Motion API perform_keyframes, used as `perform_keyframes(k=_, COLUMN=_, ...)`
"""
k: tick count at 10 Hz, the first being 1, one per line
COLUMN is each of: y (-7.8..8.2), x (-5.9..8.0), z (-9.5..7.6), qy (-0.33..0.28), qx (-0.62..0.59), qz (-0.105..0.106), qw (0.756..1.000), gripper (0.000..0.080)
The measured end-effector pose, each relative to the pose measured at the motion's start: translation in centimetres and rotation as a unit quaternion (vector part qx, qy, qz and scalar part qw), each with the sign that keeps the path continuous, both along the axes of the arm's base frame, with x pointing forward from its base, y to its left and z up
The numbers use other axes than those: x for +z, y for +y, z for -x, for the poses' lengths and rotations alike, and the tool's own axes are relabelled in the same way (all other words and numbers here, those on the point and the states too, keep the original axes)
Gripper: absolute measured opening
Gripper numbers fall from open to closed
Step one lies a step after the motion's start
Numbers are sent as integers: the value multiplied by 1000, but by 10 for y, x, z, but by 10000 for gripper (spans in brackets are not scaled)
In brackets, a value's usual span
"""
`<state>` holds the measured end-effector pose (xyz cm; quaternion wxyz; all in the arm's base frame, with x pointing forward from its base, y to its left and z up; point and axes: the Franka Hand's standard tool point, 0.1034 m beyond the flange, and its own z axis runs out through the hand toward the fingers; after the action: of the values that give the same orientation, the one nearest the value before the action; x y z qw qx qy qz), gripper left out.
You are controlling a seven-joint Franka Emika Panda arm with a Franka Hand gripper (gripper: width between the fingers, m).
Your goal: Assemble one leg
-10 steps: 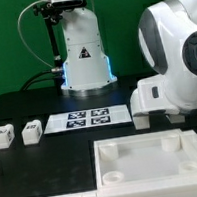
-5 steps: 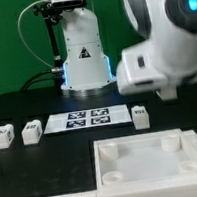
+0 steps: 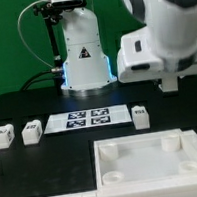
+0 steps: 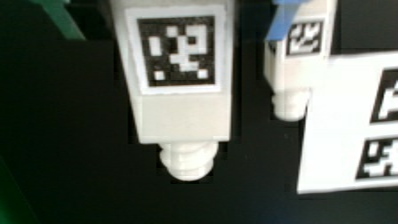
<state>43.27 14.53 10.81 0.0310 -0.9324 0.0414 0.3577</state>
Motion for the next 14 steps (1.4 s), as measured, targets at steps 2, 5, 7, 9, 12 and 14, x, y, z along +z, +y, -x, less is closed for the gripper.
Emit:
perform_keyframes(k=2, y=-25, x=33, z=-54, qy=-108, qx=27, qz=-4, qw=994, gripper=290)
perform_keyframes(k=5, y=-23, x=42, z=-69, qy=-244, qx=32, qz=1, qw=969, gripper=290)
perform_keyframes(k=7, y=-21, x=42, z=-81, qy=-354, qx=26, qz=-5, qw=935, gripper=290)
perform_keyframes(k=9, y=-45, x=55, z=-133, qy=-459, qx=38, qz=-12, qw=887, gripper=290)
perform_keyframes(k=12, y=-35, x=60, z=-174, qy=-608, qx=22, qz=-17, qw=794, gripper=290)
perform_keyframes(k=14, y=-36, x=56, z=-170, qy=-612, qx=19, qz=-16, qw=791, gripper=291)
